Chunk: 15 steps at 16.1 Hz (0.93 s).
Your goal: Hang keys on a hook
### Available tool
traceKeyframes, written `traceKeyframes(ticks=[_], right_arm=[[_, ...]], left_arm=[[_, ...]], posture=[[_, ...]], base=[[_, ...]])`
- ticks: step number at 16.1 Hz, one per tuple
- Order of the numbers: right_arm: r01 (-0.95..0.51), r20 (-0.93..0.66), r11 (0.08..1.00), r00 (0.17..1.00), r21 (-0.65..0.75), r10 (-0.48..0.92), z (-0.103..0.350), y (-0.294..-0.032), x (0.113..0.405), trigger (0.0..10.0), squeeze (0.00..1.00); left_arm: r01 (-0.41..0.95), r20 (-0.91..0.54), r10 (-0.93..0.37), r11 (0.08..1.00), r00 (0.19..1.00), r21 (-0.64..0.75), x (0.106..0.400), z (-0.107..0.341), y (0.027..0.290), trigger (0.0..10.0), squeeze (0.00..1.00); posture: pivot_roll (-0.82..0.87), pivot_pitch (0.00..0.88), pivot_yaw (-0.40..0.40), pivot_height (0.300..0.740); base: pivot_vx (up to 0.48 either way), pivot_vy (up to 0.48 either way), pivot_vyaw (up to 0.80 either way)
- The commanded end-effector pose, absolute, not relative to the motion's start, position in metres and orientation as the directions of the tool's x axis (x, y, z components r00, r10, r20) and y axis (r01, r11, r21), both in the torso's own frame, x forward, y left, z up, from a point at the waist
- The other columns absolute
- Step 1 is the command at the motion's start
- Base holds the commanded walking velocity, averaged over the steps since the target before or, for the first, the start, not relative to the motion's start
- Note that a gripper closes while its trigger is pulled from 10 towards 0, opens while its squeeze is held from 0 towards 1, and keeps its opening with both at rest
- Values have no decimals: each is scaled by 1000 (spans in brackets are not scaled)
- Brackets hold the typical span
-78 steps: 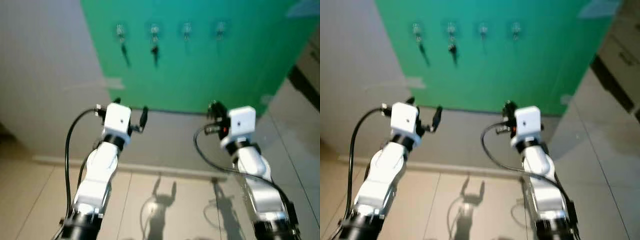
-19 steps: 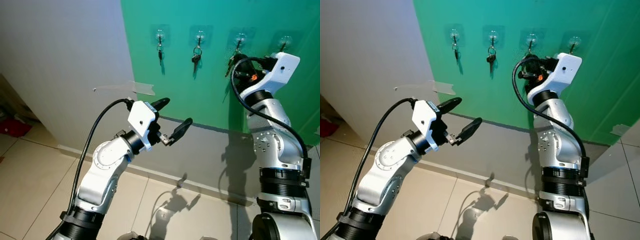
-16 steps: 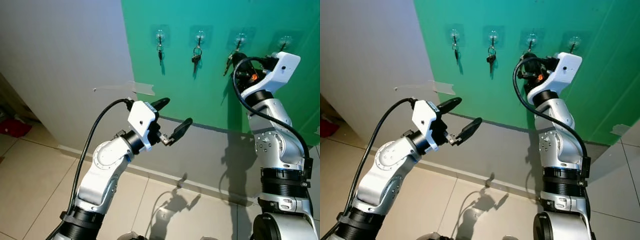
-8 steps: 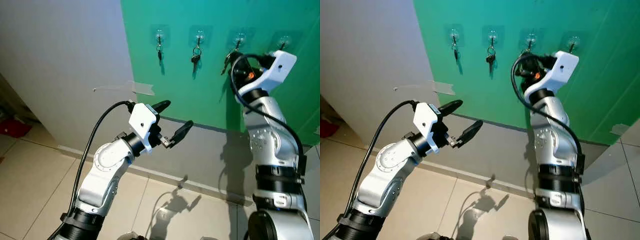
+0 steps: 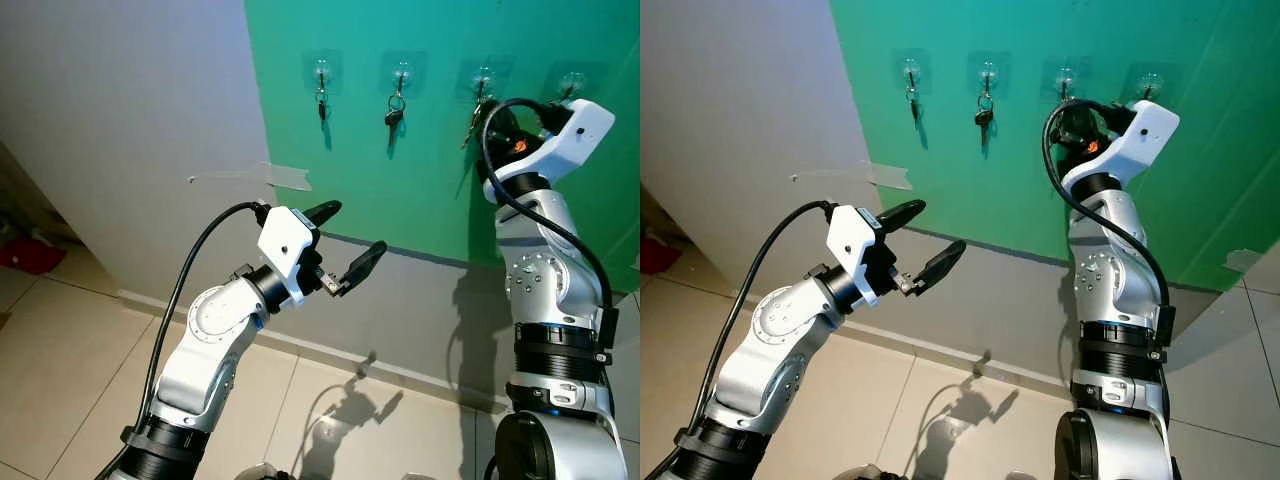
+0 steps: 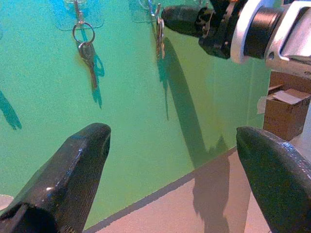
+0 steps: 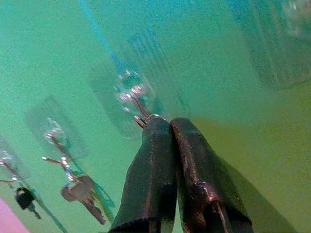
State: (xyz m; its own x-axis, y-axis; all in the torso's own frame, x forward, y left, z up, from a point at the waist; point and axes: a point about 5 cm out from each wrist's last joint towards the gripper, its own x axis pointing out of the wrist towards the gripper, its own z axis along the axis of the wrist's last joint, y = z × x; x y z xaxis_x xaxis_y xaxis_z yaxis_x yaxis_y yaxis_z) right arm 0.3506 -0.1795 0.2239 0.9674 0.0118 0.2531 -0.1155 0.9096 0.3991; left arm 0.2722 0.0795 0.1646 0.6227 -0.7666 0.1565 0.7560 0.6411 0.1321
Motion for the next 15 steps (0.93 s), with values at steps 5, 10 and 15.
traceKeyframes(ticks=[5, 10, 15], right_arm=[[-45, 139, 915, 990, 400, -12, 210, -182, 354, 10000, 0], [-43, 112, 923, 994, 382, 1, 203, -178, 350, 10000, 0], [-87, 175, 913, 984, 398, 18, 211, -178, 349, 10000, 1000]], left_arm=[[759, 171, -774, 633, 610, 154, 273, 171, 78, 10000, 0], [746, 185, -764, 645, 619, 167, 274, 173, 78, 10000, 0], [712, 258, -728, 681, 635, 170, 280, 185, 79, 10000, 0]], posture=[[-111, 16, 79, 740], [-113, 15, 83, 740], [-116, 20, 86, 740]], base=[[0, 0, 0], [0, 0, 0], [0, 0, 0]])
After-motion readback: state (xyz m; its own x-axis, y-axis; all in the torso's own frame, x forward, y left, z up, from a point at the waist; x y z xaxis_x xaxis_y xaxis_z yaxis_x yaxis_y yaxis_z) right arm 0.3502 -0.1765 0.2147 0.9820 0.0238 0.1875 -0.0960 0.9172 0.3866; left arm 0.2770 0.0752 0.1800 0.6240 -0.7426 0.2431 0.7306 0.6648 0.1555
